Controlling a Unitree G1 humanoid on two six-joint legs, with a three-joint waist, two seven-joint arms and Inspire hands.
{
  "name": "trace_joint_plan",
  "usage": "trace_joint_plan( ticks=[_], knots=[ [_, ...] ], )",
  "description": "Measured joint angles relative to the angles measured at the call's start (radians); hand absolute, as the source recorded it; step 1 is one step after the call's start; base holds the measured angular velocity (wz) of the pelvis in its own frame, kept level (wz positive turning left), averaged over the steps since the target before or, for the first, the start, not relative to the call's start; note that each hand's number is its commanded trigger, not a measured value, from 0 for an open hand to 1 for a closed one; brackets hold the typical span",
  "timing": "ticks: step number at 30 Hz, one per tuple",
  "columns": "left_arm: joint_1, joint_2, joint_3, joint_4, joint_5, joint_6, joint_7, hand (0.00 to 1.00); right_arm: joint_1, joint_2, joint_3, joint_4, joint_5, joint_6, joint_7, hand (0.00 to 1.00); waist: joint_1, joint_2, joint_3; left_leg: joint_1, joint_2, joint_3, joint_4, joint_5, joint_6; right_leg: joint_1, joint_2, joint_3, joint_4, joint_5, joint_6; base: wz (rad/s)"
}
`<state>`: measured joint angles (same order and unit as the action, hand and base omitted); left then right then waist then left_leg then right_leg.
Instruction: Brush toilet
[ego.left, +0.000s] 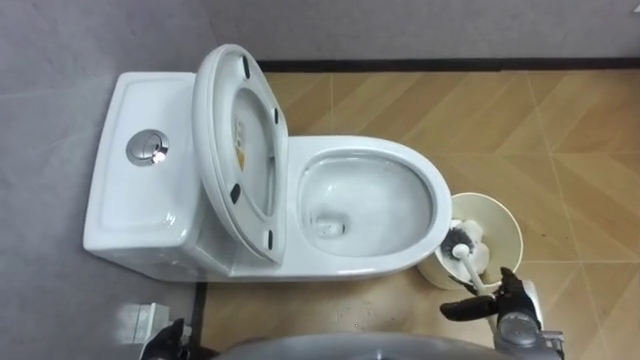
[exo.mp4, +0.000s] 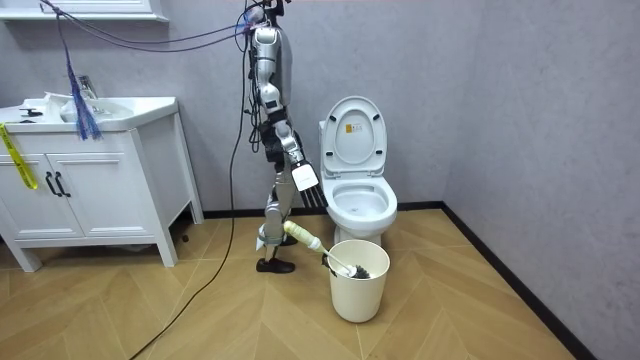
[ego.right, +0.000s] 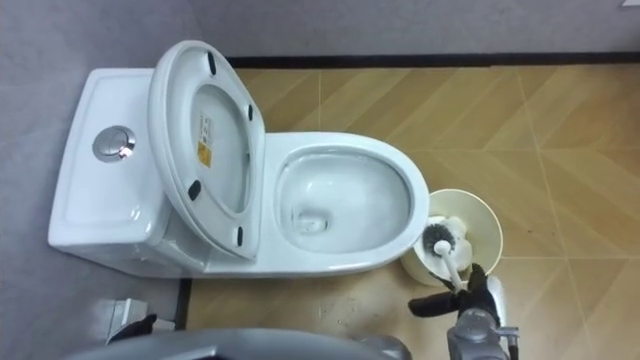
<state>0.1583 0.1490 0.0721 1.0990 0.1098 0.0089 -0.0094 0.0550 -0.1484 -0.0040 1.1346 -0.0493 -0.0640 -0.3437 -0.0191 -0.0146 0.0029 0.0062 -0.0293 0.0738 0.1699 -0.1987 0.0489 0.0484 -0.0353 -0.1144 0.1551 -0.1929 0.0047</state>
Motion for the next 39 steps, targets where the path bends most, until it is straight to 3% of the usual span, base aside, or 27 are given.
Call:
trace_joint_plan(
  ticks=[3,7,15,18,21,25,31,35,39],
  knots=[
    [-0.023,0.006,-0.016,0.000,-0.002,-0.015,0.001,0.00,-0.018,-0.007,0.000,0.005,-0.001,-0.003,-0.051,0.00,0.000,0.005,0.0012,-0.046,0.001,0.000,0.022,0.000,0.000,-0.042,0.000,-0.002,0.015,0.001,-0.002,0.03],
    [-0.054,0.012,-0.025,0.001,-0.017,-0.022,0.001,0.00,-0.048,-0.009,-0.015,0.044,0.001,-0.010,-0.102,0.00,0.000,0.005,0.0016,-0.098,0.001,-0.005,0.047,0.000,0.000,-0.079,-0.005,-0.038,0.018,0.004,-0.004,0.08],
    [-0.137,0.011,-0.087,-0.002,-0.055,-0.044,0.001,0.00,-0.158,-0.018,-0.019,0.124,0.017,-0.012,-0.128,0.00,-0.001,0.016,0.0049,-0.247,0.011,-0.013,0.128,0.001,0.001,-0.227,-0.015,-0.060,0.106,0.004,-0.005,0.03],
    [-0.197,-0.002,-0.126,0.002,-0.061,-0.045,0.001,0.00,-0.202,-0.027,-0.018,0.168,0.033,-0.011,-0.138,0.00,0.000,0.020,0.0123,-0.329,0.008,-0.021,0.182,0.001,0.001,-0.303,-0.027,-0.082,0.169,-0.005,-0.005,0.21],
    [-0.259,-0.013,-0.172,0.000,-0.126,-0.046,0.001,0.00,-0.251,-0.041,-0.018,0.200,0.048,-0.008,-0.138,0.00,-0.001,0.020,0.0255,-0.415,0.004,-0.020,0.247,-0.010,0.018,-0.390,-0.046,-0.087,0.250,-0.030,-0.006,0.09],
    [-0.325,-0.017,-0.216,-0.008,-0.199,-0.047,0.001,0.00,-0.321,-0.063,-0.018,0.199,0.122,0.001,-0.138,0.00,-0.001,0.007,0.0346,-0.526,-0.003,-0.019,0.300,-0.008,0.030,-0.514,-0.068,-0.082,0.337,-0.049,-0.007,0.02],
    [-0.340,-0.015,-0.260,-0.131,-0.206,-0.044,0.001,0.00,-0.380,-0.129,0.004,0.204,0.163,0.002,-0.149,0.00,0.029,0.007,0.0381,-0.668,-0.004,-0.012,0.382,-0.008,0.033,-0.667,-0.086,-0.074,0.441,-0.064,-0.017,0.01],
    [-0.341,-0.014,-0.284,-0.203,-0.210,-0.043,0.001,0.00,-0.407,-0.156,0.006,0.197,0.164,0.024,-0.150,0.00,0.031,0.009,0.0417,-0.741,-0.004,-0.006,0.420,-0.009,0.033,-0.746,-0.101,-0.081,0.497,-0.078,-0.026,0.04],
    [-0.356,-0.001,-0.332,-0.276,-0.216,-0.043,0.001,0.00,-0.421,-0.188,0.064,0.175,0.168,0.031,-0.160,0.00,0.043,0.008,0.0428,-0.828,0.001,0.005,0.503,-0.033,0.030,-0.840,-0.116,-0.079,0.595,-0.112,-0.039,0.00]
  ],
)
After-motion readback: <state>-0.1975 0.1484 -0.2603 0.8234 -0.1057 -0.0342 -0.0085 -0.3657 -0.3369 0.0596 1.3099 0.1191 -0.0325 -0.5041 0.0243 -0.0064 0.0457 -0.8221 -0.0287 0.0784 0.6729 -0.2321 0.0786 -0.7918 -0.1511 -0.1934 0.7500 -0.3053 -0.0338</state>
